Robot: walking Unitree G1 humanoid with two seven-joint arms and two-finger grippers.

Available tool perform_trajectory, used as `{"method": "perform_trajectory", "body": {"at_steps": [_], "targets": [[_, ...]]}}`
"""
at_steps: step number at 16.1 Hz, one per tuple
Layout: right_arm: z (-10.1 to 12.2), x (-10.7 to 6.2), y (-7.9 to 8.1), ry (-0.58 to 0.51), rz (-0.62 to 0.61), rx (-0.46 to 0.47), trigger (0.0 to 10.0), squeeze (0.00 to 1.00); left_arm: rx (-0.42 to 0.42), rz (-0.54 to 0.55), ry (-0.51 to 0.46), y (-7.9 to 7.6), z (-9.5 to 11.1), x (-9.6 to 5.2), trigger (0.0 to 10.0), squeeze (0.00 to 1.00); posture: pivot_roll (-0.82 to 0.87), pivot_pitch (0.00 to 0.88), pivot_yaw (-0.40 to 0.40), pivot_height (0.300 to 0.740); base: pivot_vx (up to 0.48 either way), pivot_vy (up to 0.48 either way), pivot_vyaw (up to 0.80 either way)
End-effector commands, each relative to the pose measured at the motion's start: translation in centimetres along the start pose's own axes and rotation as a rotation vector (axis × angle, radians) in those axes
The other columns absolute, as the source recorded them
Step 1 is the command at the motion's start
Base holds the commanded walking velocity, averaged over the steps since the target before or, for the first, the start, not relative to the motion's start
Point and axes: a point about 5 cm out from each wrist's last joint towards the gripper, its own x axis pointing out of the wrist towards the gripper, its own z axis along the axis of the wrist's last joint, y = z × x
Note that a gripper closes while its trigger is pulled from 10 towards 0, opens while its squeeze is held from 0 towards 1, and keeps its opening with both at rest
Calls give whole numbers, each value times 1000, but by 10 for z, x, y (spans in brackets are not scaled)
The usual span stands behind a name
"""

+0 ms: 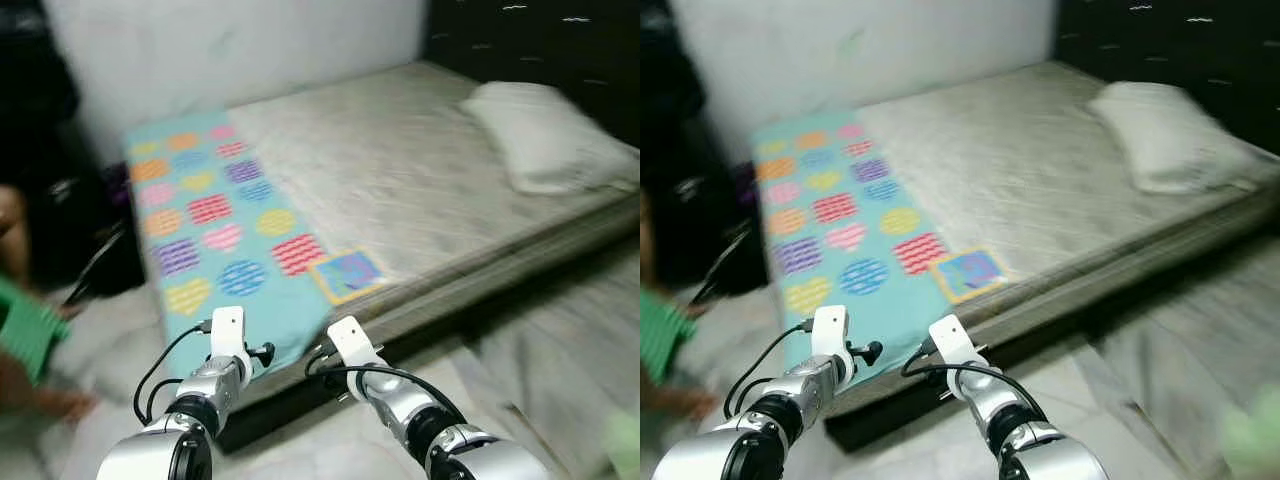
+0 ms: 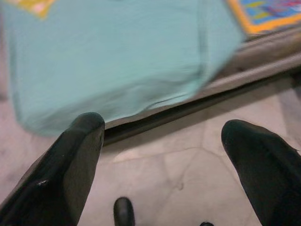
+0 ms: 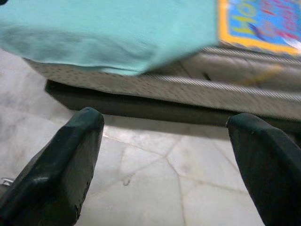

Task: Clean up the room

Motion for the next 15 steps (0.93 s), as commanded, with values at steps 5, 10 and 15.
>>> {"method": "perform_trajectory", "body": {"at_steps": [5, 10, 15], "targets": [[5, 1, 4, -19, 13, 9, 10000, 0, 12, 30, 11, 6, -1, 0, 10000, 0, -241, 0, 64, 740, 226, 0, 293], [6, 1, 4, -20, 13, 11, 10000, 0, 16, 25, 11, 6, 0, 0, 10000, 0, -240, 0, 67, 740, 0, 0, 0], [28, -1, -16, -125, -50, 110, 10000, 0, 86, -81, -159, -12, 37, -1, 10000, 0, -232, 0, 67, 740, 0, 0, 0]]}}
